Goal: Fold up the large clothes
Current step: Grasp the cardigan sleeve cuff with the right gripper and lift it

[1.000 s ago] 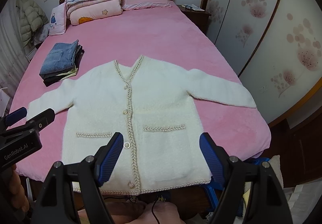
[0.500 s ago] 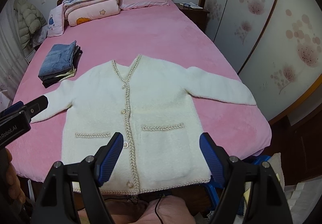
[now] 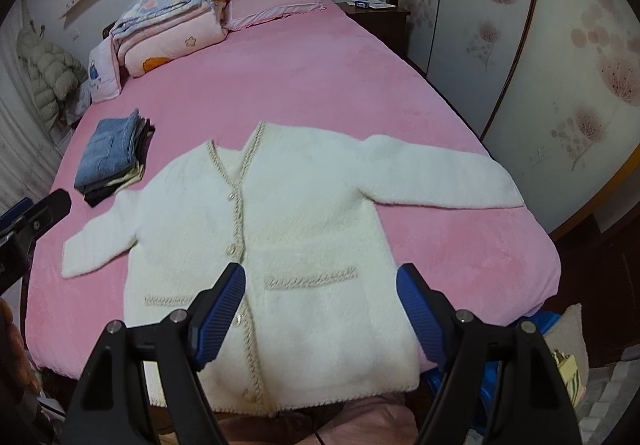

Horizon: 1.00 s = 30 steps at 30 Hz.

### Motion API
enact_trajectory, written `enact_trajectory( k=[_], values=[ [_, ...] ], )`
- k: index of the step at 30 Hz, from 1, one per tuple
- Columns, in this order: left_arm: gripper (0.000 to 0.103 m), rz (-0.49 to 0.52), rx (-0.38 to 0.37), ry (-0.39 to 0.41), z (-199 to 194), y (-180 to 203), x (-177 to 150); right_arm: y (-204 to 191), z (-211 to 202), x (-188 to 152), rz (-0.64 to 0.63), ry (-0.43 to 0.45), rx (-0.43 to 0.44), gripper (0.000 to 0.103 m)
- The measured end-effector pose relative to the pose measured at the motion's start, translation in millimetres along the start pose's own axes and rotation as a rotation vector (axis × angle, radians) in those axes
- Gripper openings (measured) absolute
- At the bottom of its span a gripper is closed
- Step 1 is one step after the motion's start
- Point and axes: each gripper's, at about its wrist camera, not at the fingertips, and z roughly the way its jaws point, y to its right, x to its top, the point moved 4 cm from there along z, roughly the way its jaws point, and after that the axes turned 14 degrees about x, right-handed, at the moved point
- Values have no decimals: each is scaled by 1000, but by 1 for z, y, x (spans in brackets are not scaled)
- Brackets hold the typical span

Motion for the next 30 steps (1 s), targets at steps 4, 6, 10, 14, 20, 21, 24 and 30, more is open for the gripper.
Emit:
enact_trajectory(
  k=[4,6,10,14,20,21,24,30],
  values=[
    [93,-13,-12,-29,11,55,26,60,8,30,36,9,26,78],
    [93,-23,-33,-50,19,87,39,96,15,43,63,7,26,78],
    [93,-40,-71,-82,43,163,67,179,32,59,155,4,36,78],
    [93,-42,-113,-116,76,238,87,259,55,62,248,-26,4,78],
    [93,25,-171,-105,119,349,103,365,91,49,422,-55,-32,78],
    [93,38,-178,-105,125,360,101,380,96,45,456,-57,-30,78],
    [93,99,-197,-150,151,407,89,424,114,30,584,-55,2,77],
    [93,217,-198,-253,190,468,47,486,150,6,785,-51,66,66]
  ],
)
